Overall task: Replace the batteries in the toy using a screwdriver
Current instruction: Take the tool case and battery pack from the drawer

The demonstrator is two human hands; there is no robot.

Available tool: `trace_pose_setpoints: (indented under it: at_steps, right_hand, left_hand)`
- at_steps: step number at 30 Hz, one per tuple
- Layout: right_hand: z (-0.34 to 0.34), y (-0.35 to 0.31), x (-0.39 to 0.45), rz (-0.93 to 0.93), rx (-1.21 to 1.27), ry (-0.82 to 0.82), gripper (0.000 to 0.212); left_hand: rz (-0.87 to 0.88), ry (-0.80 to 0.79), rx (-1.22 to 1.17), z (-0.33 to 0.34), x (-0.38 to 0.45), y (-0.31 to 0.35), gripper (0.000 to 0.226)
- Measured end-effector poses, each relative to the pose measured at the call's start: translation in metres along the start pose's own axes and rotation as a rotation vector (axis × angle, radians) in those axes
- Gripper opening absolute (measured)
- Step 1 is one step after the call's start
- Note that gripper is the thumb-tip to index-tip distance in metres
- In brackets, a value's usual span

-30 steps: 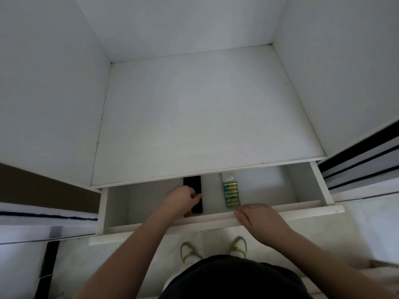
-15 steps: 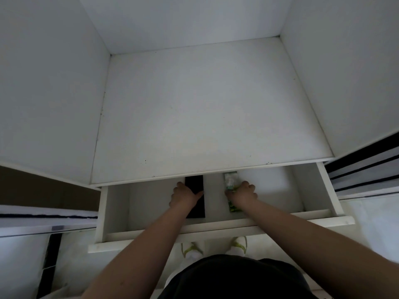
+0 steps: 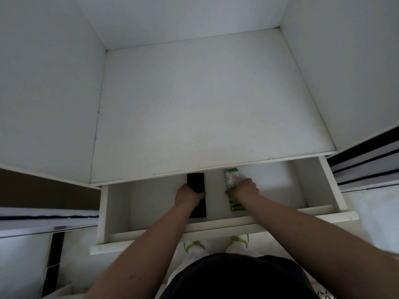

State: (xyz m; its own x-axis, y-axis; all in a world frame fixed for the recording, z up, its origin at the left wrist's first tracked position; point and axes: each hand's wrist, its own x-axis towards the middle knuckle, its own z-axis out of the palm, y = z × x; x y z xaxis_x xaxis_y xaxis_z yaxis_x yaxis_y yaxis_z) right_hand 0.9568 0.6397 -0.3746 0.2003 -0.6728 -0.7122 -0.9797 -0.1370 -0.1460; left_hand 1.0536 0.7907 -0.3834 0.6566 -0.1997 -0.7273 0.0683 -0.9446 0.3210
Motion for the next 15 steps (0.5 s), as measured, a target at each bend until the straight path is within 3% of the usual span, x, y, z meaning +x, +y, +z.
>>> trace_pose_setpoints:
  at_steps: [5,9,15]
  right_hand:
    - [0.003,0.005,-0.001,-0.048,-0.001,0.028,0.096]
    - [0.005,0.008,-0.005,-0.146,0.005,0.014,0.081]
    - [-0.006,0.016,0.000,-0.297,0.110,-0.133,0.061]
  left_hand:
    - [0.035,-0.016,0.014,-0.005,-0.005,0.002,0.061]
    - [0.110,-0.010,-0.010,-0.010,-0.009,-0.001,0.064]
    - [0.229,-0.054,-0.054,-0.013,-0.022,-0.010,0.057]
